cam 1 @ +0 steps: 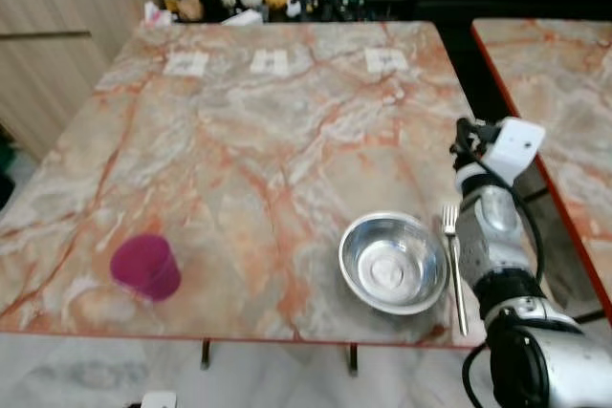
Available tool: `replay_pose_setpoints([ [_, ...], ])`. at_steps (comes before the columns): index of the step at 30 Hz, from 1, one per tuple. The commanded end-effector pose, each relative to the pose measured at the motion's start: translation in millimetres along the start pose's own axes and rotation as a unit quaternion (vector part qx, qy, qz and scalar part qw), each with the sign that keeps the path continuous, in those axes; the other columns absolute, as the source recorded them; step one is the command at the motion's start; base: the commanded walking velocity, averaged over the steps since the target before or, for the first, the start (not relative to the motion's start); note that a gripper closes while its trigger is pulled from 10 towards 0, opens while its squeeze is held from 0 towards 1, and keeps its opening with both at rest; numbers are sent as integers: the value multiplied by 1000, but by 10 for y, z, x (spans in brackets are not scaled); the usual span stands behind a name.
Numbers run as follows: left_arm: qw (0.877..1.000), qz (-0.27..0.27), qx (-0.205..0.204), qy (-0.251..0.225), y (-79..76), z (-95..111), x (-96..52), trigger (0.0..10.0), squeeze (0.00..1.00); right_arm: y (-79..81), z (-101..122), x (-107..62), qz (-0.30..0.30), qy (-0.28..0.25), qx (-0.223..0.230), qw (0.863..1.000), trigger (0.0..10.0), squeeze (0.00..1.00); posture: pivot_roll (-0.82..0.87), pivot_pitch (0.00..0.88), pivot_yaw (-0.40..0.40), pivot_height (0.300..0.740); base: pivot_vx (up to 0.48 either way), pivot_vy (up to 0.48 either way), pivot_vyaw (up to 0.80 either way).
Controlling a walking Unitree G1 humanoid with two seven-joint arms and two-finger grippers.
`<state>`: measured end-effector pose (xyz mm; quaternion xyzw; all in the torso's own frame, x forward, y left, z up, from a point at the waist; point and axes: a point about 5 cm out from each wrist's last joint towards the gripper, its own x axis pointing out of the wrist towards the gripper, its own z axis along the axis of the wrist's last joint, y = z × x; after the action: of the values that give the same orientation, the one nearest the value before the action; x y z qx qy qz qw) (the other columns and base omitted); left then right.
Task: Setting the table
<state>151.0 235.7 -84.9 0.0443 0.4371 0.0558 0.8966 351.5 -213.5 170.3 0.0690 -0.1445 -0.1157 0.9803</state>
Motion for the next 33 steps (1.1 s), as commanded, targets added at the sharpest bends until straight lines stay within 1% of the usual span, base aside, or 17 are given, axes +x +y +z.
replay_pose_setpoints([
  [1,1000,6,8,27,55,-149,-46,10000,0,111,-71,-513,2,29,-22,999,10000,0,23,114,-9,740,0,0,0],
  [2,1000,6,9,27,55,-146,-45,10000,0,73,-69,-636,-1,33,-33,999,10000,0,22,114,-10,740,0,0,0],
  [7,1000,5,8,26,53,-139,-42,10000,0,32,-114,-635,-8,37,-23,999,10000,0,21,108,-10,740,0,0,0],
  [11,1000,5,8,26,55,-136,-41,10000,0,40,-107,-634,-10,39,-19,999,10000,0,22,108,-11,740,0,0,0],
  [13,1000,6,7,25,57,-135,-42,10000,0,79,-8,-716,-8,48,-19,999,10000,0,24,110,-11,740,0,0,0],
  [14,1000,6,7,25,57,-137,-42,10000,0,108,92,-767,-8,43,-11,999,10000,0,24,109,-12,740,0,0,0],
  [17,1000,7,7,26,57,-141,-44,10000,0,107,223,-794,-11,18,-13,1000,10000,0,15,109,-10,740,0,0,0],
  [20,1000,6,9,26,53,-142,-43,10000,0,72,240,-801,-16,18,-22,999,10000,0,11,109,-9,740,0,0,0],
  [23,1000,4,9,26,41,-137,-40,10000,0,5,197,-800,-18,29,-35,999,10000,0,8,107,-11,740,0,0,0],
  [24,1000,3,9,26,35,-133,-38,10000,0,-24,156,-795,-19,40,-40,998,10000,0,10,105,-13,740,0,0,0],
  [25,1000,3,9,26,35,-133,-38,10000,0,-24,156,-795,-19,40,-40,998,10000,0,10,105,-13,740,0,0,0],
  [26,1000,2,8,25,30,-128,-36,10000,0,-35,92,-805,-13,67,-49,996,10000,0,10,107,-14,740,0,0,0],
  [27,1000,2,7,25,28,-126,-35,10000,0,-44,63,-816,-13,82,-50,995,10000,0,10,108,-14,740,0,0,0],
  [28,1000,1,6,24,27,-124,-34,10000,0,-60,27,-835,-18,107,-53,993,10000,0,10,111,-14,740,0,0,0],
  [30,1000,2,6,25,27,-123,-34,10000,0,-123,-49,-888,-40,156,-78,984,10000,0,6,114,-16,740,0,0,0],
  [32,1000,2,6,25,29,-124,-34,10000,0,-151,-67,-914,-48,170,-68,982,10000,0,8,116,-14,740,0,0,0],
  [33,1000,2,7,26,34,-128,-35,10000,0,-158,-100,-964,-46,198,-61,977,10000,0,5,121,-14,740,0,0,0],
])
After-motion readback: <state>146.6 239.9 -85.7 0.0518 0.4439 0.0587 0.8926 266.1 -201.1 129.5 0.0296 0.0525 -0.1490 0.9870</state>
